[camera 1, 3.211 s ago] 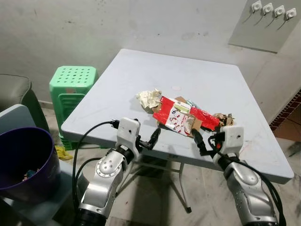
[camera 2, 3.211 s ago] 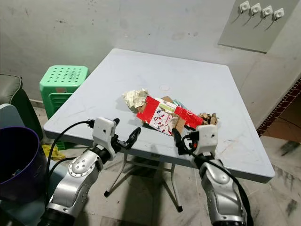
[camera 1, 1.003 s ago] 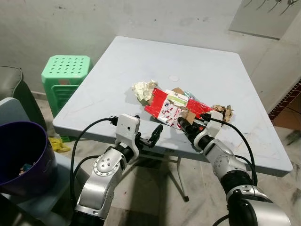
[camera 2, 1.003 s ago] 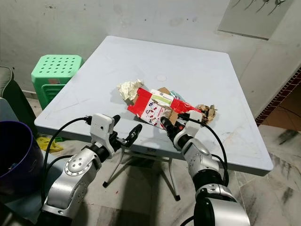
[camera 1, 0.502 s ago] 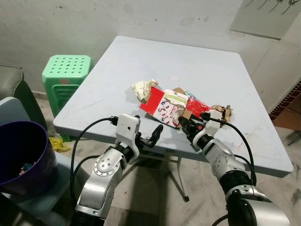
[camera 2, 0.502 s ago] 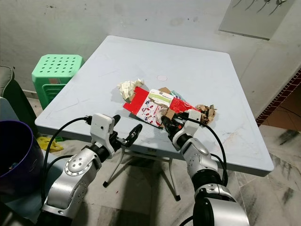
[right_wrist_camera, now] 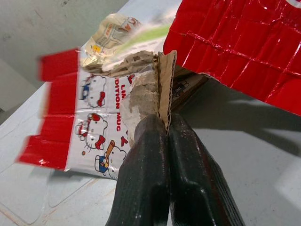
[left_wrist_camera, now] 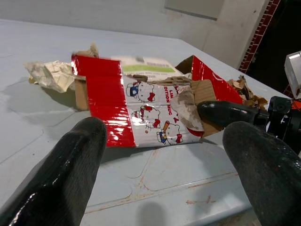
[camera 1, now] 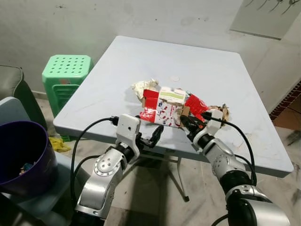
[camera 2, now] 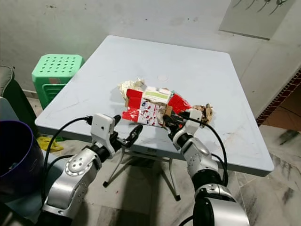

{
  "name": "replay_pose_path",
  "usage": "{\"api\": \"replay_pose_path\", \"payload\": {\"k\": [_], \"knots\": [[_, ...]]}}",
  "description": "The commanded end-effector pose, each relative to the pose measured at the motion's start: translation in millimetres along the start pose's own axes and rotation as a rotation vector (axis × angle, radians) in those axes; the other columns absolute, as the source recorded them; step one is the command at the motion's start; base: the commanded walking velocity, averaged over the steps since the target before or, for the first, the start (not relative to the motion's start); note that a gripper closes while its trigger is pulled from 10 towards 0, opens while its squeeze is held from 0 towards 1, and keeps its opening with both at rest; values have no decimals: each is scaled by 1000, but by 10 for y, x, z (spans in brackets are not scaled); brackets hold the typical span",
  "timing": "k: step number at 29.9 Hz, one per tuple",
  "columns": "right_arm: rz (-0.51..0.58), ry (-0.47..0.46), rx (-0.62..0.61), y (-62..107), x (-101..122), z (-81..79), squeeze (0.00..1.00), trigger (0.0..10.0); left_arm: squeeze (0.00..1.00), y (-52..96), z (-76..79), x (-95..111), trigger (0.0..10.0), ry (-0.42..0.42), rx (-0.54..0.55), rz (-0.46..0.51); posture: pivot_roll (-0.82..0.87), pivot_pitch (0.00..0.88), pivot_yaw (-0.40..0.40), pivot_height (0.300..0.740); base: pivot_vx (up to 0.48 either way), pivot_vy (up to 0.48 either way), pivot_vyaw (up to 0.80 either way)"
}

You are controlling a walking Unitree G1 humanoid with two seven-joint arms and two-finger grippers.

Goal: Picking trash to rubbish bin

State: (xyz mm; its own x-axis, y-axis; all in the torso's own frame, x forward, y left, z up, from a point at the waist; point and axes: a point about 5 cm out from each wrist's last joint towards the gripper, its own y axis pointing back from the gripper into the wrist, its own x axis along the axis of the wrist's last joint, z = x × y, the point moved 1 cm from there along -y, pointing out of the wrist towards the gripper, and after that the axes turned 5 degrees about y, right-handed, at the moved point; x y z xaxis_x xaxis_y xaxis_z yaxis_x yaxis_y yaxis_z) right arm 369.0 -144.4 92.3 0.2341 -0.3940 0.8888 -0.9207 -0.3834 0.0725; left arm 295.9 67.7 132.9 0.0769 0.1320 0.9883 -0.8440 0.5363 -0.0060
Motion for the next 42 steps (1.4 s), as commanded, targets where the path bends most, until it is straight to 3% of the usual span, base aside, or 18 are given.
{"api": "replay_pose_path", "payload": {"k": [1, 7, 10, 11, 12, 30, 34, 42], "knots": [[20, -7, -4, 15, 34, 31, 0, 0, 0, -2, 23, 33, 10000, -12, -17, 7, 16, 92, -106, 740, 0, 0, 0], [39, -3, 1, 22, 62, 39, 0, 0, 0, -5, 15, 36, 10000, -15, -17, 9, 16, 91, -105, 740, 0, 0, 0], [77, 36, 64, 46, 102, 12, 0, 0, 0, -13, 7, 44, 10000, -19, -15, 11, 17, 87, -105, 740, 0, 0, 0], [81, 42, 96, 61, 105, 1, 0, 8745, 0, -16, 4, 48, 10000, -21, -14, 13, 17, 83, -105, 740, 0, 0, 0], [82, 21, 130, 82, 104, -1, 0, 10000, 0, -19, 0, 51, 10000, -23, -13, 14, 16, 83, -106, 740, 0, 0, 0], [218, 19, 248, 202, 368, -1, 0, 10000, 0, -58, -23, 82, 10000, -37, -11, 28, 11, 66, -104, 740, 0, 0, 0], [297, -27, 286, 222, 543, -38, 0, 10000, 0, -79, -31, 93, 10000, -37, -12, 34, 8, 58, -103, 740, 0, 0, 0], [352, -55, 281, 262, 686, 8, 0, 10000, 0, -108, -41, 114, 10000, -42, -12, 42, 11, 43, -103, 740, 0, 0, 0]]}}
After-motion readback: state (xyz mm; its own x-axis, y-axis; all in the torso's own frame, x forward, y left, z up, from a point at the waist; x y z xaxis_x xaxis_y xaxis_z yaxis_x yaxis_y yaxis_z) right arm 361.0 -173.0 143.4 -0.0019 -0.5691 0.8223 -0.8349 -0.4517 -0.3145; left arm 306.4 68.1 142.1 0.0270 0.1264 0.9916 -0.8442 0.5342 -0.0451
